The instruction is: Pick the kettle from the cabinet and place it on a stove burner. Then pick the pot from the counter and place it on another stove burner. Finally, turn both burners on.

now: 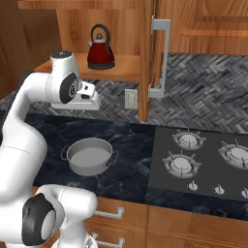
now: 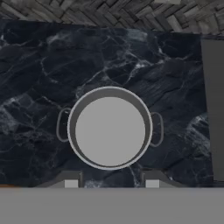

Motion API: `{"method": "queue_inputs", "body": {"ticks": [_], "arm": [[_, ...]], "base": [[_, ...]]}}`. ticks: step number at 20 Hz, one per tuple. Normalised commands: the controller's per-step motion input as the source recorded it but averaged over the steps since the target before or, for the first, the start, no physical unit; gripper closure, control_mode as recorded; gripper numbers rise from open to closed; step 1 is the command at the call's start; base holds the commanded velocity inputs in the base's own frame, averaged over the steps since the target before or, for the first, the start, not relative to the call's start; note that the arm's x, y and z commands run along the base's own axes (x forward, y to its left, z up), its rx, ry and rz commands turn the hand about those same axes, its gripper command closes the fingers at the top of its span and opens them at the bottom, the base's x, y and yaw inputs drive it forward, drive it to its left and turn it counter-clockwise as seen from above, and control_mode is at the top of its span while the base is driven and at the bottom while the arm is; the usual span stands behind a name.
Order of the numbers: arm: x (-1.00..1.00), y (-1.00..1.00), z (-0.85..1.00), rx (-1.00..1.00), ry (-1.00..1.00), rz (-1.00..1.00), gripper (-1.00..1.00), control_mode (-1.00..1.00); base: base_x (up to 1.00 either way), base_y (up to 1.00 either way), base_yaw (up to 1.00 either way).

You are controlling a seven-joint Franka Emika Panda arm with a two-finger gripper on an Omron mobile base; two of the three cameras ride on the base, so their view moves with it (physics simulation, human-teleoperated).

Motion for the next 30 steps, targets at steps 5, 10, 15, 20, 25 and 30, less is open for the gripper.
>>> {"method": "queue_inputs", "body": {"ticks": [5, 10, 15, 20, 25, 30], "arm": [[0.0, 0.0, 0.02, 0.0, -0.04, 0.0, -1.0, -1.0], [-0.05, -0.05, 0.08, 0.0, -0.13, 0.0, -1.0, -1.0], [-0.03, -0.02, 0.28, 0.0, -0.13, 0.0, -1.0, -1.0], [0.0, 0.0, 0.3, 0.0, -0.1, 0.0, -1.0, -1.0], [0.0, 0.0, 0.35, 0.0, -0.16, 0.0, -1.0, -1.0], [0.0, -0.03, 0.39, 0.0, -0.18, 0.0, -1.0, -1.0]], "base": [[0.0, 0.0, 0.0], [0.0, 0.0, 0.0], [0.0, 0.0, 0.0], [0.0, 0.0, 0.0], [0.0, 0.0, 0.0], [0.0, 0.0, 0.0]]}}
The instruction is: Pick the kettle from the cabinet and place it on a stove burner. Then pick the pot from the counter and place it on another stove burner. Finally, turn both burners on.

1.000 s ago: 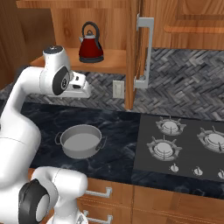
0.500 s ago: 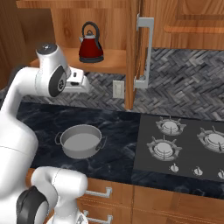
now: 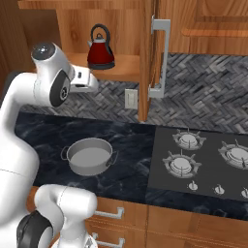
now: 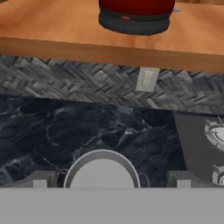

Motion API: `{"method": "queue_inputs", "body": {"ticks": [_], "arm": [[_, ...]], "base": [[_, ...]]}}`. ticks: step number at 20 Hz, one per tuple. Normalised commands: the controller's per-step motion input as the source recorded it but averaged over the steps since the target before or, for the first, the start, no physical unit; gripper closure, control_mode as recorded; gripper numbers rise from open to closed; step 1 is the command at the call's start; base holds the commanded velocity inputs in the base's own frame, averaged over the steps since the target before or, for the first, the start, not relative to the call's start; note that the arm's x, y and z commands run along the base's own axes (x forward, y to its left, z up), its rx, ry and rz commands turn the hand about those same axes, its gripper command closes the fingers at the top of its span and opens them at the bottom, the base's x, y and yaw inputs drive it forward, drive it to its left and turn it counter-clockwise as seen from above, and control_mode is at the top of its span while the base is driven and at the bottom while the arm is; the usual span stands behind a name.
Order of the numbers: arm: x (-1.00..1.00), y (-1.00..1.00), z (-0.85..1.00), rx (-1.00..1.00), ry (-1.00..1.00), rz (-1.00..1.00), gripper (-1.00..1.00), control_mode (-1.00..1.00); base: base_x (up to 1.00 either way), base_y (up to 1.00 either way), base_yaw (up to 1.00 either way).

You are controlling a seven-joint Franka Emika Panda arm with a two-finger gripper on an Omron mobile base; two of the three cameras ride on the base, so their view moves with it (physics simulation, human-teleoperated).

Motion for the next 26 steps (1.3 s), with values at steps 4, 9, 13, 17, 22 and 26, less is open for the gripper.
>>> {"method": "queue_inputs", "body": {"ticks": [4, 9, 13, 17, 22, 26], "arm": [[0.0, -0.06, 0.34, 0.0, -0.21, 0.0, -1.0, -1.0], [0.0, -0.1, 0.34, 0.0, -0.22, 0.0, -1.0, -1.0], [0.0, -0.08, 0.42, 0.0, -0.22, 0.0, -1.0, -1.0], [0.0, -0.05, 0.46, 0.0, -0.22, 0.0, -1.0, -1.0], [0.0, -0.03, 0.46, 0.0, -0.2, 0.0, -1.0, -1.0], [0.0, -0.01, 0.39, 0.0, -0.17, 0.0, -1.0, -1.0]], "base": [[0.0, 0.0, 0.0], [0.0, 0.0, 0.0], [0.0, 0.0, 0.0], [0.0, 0.0, 0.0], [0.0, 0.0, 0.0], [0.0, 0.0, 0.0]]}}
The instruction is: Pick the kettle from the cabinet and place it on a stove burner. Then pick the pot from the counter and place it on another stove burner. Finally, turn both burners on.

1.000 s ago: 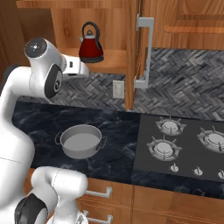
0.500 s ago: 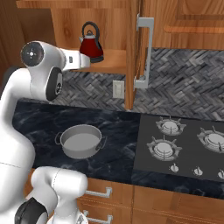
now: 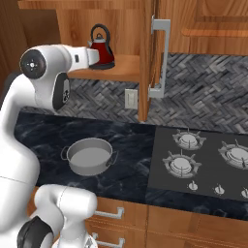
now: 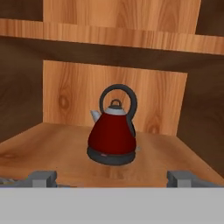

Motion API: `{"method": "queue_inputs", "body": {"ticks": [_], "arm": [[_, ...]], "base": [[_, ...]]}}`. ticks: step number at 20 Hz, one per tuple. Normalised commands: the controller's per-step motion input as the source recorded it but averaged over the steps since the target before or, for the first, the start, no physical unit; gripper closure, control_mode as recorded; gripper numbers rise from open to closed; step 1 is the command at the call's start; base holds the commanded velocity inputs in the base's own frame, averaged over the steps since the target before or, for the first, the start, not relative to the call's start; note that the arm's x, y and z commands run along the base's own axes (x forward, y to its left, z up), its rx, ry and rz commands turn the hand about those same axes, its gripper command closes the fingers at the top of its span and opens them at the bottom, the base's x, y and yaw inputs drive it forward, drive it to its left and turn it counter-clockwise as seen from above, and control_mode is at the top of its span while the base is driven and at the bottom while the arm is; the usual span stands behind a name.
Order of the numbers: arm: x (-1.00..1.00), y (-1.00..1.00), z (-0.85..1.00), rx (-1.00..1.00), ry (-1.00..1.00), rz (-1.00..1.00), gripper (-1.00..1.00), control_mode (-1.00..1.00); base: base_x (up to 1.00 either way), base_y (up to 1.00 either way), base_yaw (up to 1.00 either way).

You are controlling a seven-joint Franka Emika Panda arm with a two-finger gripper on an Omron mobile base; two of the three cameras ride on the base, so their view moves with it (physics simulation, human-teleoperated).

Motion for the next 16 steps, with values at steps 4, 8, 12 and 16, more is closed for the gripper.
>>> {"method": "queue_inputs", "body": {"ticks": [4, 8, 12, 16], "arm": [[0.01, 0.0, 0.18, 0.0, -0.09, 0.0, -1.0, -1.0], [0.18, -0.07, 0.0, 0.02, 0.0, 0.0, -1.0, -1.0], [0.13, -0.02, 0.0, 0.01, 0.0, 0.0, -1.0, -1.0], [0.12, 0.0, 0.0, 0.0, 0.0, 0.0, -1.0, -1.0]], "base": [[0.0, 0.0, 0.0], [0.0, 0.0, 0.0], [0.0, 0.0, 0.0], [0.0, 0.0, 0.0]]}}
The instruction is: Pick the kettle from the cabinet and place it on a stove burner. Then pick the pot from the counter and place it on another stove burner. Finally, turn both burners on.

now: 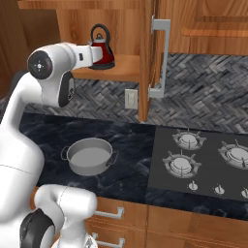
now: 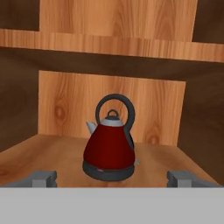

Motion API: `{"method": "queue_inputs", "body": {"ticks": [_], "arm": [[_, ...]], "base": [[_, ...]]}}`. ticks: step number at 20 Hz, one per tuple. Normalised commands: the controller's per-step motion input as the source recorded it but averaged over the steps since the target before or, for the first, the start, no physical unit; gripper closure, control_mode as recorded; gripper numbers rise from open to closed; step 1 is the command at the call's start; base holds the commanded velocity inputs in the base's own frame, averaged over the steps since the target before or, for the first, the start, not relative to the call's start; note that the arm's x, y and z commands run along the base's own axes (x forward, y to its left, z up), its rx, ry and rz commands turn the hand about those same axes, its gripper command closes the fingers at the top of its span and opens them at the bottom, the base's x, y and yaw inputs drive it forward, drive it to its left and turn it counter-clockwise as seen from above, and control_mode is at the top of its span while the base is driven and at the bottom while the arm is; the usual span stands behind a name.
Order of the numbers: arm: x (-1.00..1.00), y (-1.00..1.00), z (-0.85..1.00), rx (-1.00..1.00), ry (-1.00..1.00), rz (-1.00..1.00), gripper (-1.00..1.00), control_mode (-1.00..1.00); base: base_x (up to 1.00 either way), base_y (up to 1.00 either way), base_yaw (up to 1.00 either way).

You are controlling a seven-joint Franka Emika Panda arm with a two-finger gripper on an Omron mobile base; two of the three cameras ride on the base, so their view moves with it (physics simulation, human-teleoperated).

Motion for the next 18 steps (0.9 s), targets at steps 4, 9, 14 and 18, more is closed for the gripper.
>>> {"method": "queue_inputs", "body": {"ticks": [4, 9, 14, 18], "arm": [[0.1, 0.0, 0.0, 0.0, 0.0, 0.0, -1.0, -1.0], [0.13, -0.02, 0.0, 0.0, 0.0, 0.0, -1.0, -1.0], [0.35, -0.01, 0.0, 0.02, 0.0, 0.01, -1.0, -1.0], [0.45, 0.0, 0.0, 0.02, 0.0, 0.02, -1.0, -1.0]], "base": [[0.0, 0.0, 0.0], [0.0, 0.0, 0.0], [0.0, 0.0, 0.0], [0.0, 0.0, 0.0]]}}
